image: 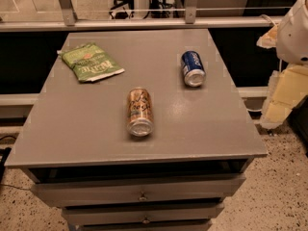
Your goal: Place pepsi can upright
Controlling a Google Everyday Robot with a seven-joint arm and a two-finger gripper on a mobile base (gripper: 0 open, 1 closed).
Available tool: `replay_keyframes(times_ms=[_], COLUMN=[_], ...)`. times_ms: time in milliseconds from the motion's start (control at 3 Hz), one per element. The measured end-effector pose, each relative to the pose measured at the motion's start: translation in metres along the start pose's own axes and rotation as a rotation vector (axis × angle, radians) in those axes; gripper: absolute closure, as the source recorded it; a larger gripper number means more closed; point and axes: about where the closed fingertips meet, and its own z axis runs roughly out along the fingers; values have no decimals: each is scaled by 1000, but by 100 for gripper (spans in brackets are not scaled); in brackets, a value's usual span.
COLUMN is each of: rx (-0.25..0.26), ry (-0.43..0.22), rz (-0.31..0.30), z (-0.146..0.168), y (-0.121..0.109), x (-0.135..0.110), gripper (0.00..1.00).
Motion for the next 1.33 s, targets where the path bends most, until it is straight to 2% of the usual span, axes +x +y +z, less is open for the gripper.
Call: replay_keyframes(times_ms=[333, 667, 1000, 1333], rx=[0, 14, 24, 19], ry=[0, -56, -127, -216], rz=[0, 6, 36, 138], z=[0, 1, 17, 42], y=[0, -16, -45, -91], x=[0, -10, -25, -49], gripper=[0, 0, 0, 0])
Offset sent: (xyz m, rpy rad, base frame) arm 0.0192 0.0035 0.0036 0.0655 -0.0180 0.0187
